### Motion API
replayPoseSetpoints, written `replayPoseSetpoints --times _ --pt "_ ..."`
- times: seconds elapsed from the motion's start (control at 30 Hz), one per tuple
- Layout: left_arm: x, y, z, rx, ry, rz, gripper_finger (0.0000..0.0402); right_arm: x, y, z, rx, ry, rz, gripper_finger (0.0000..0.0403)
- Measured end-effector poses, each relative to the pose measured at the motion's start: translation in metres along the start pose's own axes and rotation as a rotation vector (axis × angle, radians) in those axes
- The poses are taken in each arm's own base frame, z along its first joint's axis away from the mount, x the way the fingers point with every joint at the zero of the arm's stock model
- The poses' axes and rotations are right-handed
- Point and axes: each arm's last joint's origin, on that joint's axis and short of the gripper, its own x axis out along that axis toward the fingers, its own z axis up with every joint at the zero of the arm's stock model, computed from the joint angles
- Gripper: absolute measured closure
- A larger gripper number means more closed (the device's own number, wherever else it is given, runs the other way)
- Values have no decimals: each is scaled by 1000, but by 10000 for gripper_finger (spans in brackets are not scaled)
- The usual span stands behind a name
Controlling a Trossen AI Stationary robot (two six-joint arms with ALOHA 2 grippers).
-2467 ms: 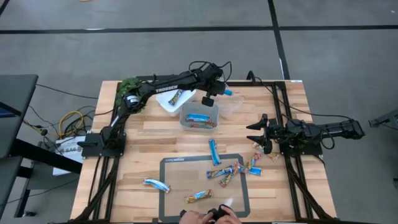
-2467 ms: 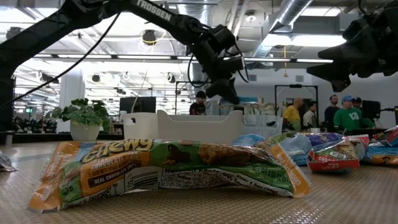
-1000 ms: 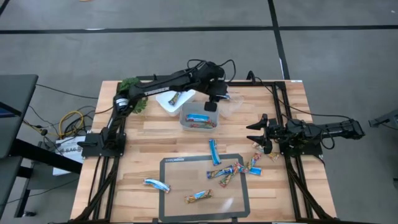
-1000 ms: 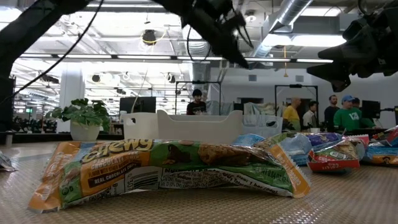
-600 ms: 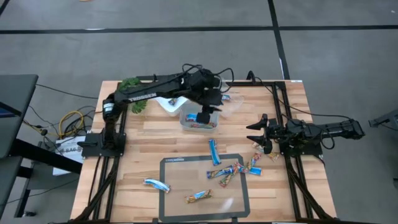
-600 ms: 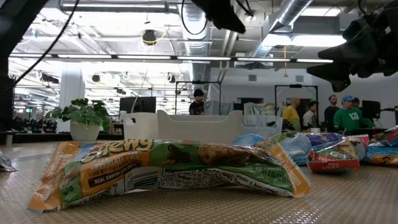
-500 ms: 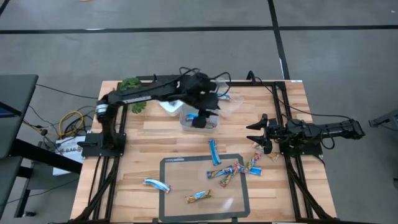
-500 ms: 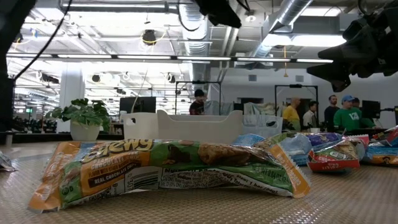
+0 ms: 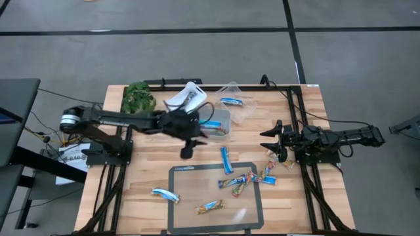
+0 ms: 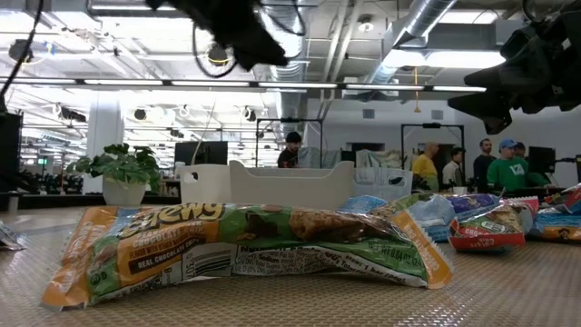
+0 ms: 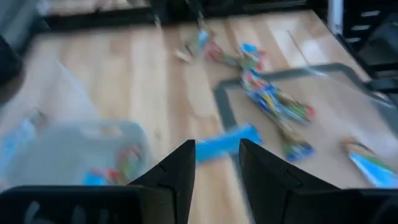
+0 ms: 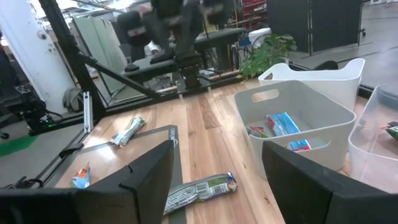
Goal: Pick and place Granola Bars by type
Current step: Put the yellow granola bar into the transparent bin
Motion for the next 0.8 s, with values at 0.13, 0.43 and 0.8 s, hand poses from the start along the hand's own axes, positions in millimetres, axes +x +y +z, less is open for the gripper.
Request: replayPoseSetpoints --times 0.13,0.43,0.8 --pt "-8 -20 -28 -89 98 -49 283 0 0 0 0 -1 0 163" --pt "-19 -75 -91 -223 352 -123 283 0 0 0 0 -1 0 163" --pt "-32 -135 -125 -162 592 -171 283 0 0 0 0 -1 0 163"
